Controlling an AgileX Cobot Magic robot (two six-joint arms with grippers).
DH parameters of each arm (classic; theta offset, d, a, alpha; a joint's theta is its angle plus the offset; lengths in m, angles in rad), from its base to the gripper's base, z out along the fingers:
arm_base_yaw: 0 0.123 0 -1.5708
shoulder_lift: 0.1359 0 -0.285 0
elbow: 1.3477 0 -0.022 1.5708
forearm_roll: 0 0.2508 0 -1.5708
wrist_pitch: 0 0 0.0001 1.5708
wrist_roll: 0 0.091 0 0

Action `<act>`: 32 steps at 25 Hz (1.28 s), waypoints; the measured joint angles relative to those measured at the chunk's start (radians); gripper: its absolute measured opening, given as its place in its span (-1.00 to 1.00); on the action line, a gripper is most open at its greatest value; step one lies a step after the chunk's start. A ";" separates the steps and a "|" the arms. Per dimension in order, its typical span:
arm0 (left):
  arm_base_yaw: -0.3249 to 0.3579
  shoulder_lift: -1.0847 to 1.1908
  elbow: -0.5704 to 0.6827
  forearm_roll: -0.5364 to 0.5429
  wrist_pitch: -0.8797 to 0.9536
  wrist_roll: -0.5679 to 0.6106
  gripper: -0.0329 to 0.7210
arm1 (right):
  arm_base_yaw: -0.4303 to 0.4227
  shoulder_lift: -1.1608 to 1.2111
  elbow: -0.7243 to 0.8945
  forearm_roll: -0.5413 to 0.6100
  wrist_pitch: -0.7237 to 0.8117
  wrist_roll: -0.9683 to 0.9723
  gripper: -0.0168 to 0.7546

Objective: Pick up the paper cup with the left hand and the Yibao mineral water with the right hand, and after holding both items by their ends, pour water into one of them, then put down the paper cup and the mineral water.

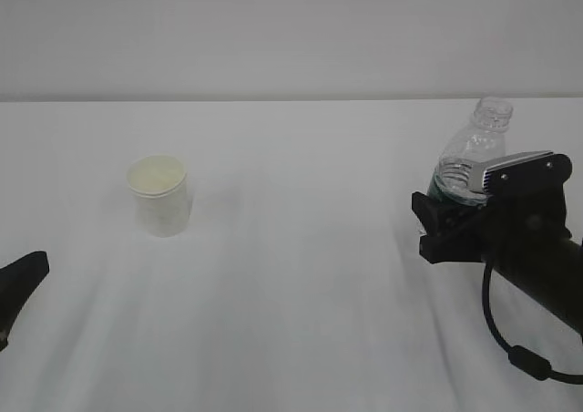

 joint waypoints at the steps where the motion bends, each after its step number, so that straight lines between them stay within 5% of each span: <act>1: 0.000 0.000 0.000 0.000 -0.002 0.000 0.60 | 0.000 -0.007 0.007 -0.002 0.000 0.000 0.29; 32: 0.000 0.000 0.000 0.000 -0.018 0.000 0.59 | 0.000 -0.349 0.069 -0.177 0.122 0.006 0.29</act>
